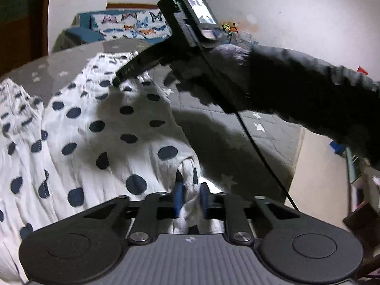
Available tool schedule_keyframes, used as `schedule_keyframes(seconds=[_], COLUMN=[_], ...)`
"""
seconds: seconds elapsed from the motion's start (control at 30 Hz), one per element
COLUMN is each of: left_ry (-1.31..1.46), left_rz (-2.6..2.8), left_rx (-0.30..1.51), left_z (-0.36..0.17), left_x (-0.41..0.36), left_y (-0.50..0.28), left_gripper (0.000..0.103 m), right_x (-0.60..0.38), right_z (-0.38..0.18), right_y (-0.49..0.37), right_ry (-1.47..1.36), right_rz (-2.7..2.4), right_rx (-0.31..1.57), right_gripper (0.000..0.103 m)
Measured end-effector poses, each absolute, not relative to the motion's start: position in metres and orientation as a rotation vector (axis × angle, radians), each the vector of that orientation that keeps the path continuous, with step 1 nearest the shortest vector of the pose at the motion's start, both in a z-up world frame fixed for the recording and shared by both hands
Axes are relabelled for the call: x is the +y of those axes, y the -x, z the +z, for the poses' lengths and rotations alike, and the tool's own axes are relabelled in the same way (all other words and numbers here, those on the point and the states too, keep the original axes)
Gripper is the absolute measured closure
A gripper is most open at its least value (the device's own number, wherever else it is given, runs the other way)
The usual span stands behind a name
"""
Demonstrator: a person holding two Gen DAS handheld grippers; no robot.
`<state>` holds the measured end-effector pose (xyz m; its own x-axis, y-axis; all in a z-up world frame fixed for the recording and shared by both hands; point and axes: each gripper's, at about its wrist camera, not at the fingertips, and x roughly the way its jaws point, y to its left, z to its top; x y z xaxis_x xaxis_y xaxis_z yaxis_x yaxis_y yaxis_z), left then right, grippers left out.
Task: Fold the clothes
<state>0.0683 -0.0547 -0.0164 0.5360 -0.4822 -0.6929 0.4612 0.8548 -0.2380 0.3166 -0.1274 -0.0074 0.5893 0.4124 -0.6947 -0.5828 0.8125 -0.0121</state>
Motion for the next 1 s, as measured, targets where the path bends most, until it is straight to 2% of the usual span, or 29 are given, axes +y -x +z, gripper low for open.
schedule_keyframes(seconds=[0.47, 0.53, 0.6, 0.67, 0.8, 1.0], left_ry=[0.029, 0.006, -0.011, -0.036, -0.091, -0.155], left_rz=[-0.582, -0.564, -0.551, -0.537, -0.524, -0.49], left_rx=[0.847, 0.833, 0.813, 0.79, 0.762, 0.74], left_z=[-0.015, -0.011, -0.006, -0.001, 0.002, 0.002], left_x=[-0.054, -0.055, -0.056, -0.058, -0.064, -0.072], left_y=[-0.068, -0.065, -0.062, -0.059, -0.055, -0.052], left_gripper=[0.089, 0.081, 0.064, 0.057, 0.052, 0.051], right_x=[-0.15, -0.156, -0.162, -0.167, -0.173, -0.173], right_z=[-0.009, -0.006, -0.003, -0.003, -0.007, -0.01], right_y=[-0.409, -0.411, -0.414, -0.414, -0.412, -0.411], right_ry=[0.141, 0.123, 0.105, 0.091, 0.065, 0.037], right_rz=[0.394, 0.382, 0.37, 0.372, 0.393, 0.415], right_rx=[0.752, 0.75, 0.749, 0.761, 0.789, 0.806], right_gripper=[0.058, 0.058, 0.058, 0.058, 0.059, 0.06])
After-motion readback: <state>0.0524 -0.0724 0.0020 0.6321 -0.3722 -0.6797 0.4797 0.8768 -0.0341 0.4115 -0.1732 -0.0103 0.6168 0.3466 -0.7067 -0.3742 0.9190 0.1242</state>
